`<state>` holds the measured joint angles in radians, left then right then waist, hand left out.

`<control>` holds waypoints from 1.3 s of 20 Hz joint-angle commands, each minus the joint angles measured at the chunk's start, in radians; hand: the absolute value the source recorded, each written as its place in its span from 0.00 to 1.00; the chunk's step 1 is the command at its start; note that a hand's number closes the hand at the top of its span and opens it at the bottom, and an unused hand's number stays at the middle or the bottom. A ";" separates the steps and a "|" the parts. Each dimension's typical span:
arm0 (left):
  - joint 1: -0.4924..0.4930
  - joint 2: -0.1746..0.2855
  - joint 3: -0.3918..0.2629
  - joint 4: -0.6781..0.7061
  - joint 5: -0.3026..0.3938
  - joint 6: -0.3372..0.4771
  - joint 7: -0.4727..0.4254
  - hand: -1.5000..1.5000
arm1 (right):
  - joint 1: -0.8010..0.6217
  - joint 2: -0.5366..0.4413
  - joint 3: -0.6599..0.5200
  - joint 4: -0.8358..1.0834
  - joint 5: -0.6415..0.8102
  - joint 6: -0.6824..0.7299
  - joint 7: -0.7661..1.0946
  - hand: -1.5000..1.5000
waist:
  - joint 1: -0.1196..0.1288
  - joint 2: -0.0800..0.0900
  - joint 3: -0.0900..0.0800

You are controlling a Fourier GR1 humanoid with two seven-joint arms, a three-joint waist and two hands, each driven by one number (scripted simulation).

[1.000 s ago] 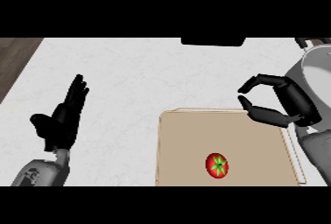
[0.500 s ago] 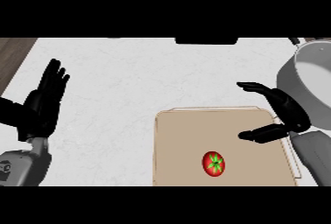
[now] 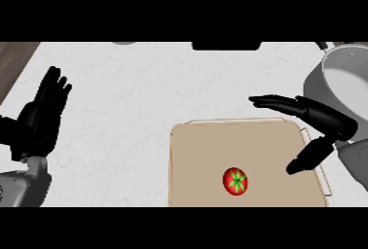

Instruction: Pick the tomato from the tray and place it in the pot

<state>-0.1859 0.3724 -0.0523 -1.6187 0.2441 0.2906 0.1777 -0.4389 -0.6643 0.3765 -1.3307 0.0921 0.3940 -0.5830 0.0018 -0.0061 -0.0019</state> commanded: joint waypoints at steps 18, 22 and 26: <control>0.037 -0.053 0.052 -0.022 -0.053 -0.052 0.013 0.50 | 0.163 0.124 0.184 -0.465 0.345 0.226 0.555 0.00 | -0.002 0.004 0.002; 0.029 -0.062 0.051 -0.053 -0.067 -0.051 0.041 0.50 | 0.209 0.147 0.211 -0.460 0.460 0.198 0.590 0.00 | -0.001 0.004 0.002; -0.013 -0.050 0.084 -0.072 -0.063 -0.064 0.107 0.50 | 0.188 0.202 0.200 -0.352 0.562 0.162 0.539 0.00 | 0.001 0.005 0.002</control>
<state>-0.2026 0.3146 0.0246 -1.6180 0.1895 0.2250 0.2112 -0.2780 -0.4969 0.5667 -1.7141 0.5692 0.5816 -0.0409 0.0011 -0.0006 0.0000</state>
